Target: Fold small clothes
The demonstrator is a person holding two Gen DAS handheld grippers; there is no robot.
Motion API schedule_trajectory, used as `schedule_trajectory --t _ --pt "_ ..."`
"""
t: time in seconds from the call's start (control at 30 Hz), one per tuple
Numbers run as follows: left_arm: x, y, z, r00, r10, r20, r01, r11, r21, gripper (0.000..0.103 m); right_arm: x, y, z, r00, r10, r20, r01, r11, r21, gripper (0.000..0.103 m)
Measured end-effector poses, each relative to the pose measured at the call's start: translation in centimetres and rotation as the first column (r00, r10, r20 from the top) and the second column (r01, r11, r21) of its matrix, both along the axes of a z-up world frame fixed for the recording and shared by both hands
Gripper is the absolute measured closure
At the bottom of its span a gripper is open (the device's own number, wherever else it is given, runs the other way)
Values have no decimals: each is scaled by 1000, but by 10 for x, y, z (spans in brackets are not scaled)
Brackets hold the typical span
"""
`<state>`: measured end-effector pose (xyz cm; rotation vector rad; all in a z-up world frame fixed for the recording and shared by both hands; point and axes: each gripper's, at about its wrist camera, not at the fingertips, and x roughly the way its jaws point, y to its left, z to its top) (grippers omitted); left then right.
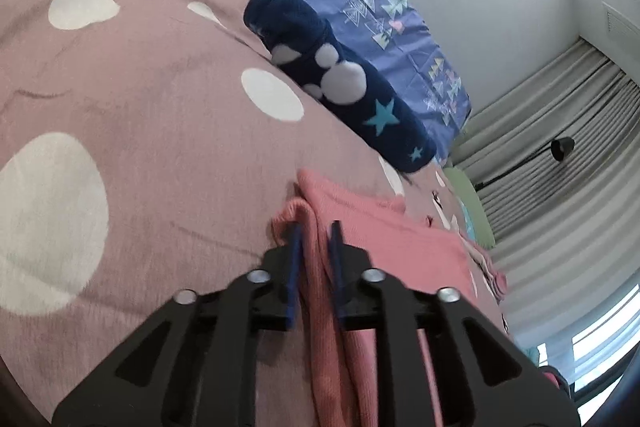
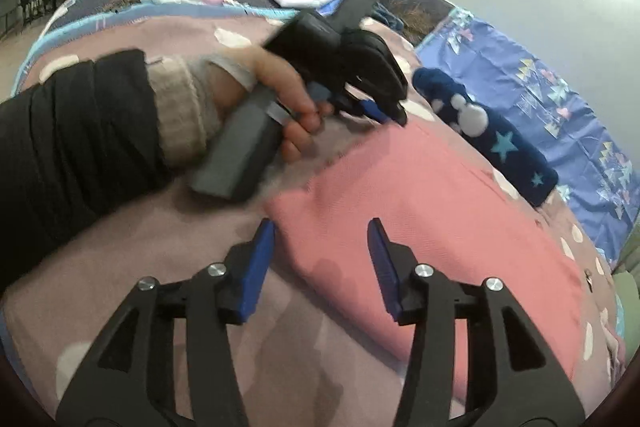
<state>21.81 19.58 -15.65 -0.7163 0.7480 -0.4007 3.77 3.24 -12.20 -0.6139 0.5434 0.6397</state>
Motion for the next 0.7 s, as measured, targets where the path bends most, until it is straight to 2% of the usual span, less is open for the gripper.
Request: schedule_trajectory --t 0.03,0.13,0.2,0.43,0.6,0.7 --pt "-3 0 3 1000 -12 7 12 1000 3 69 0 -3 -3 1000 -12 -8 12 1000 -17 55" --pt "-9 -3 5 997 -72 20 72 997 5 59 2 -5 -11 999 -30 -27 28 998 -50 55" --pt "-8 -7 1 995 -101 12 101 995 3 59 4 -1 -14 999 -32 -29 30 997 -65 55" --pt "-7 -7 -2 992 -125 18 125 992 -30 59 -1 25 -21 998 6 67 3 991 -137 54" --pt "-8 -11 0 991 -136 20 136 991 -12 58 3 41 -26 992 12 125 10 984 -176 54" --pt "-9 -10 -1 989 -149 28 149 988 -35 58 0 40 -24 991 14 132 10 984 -179 55"
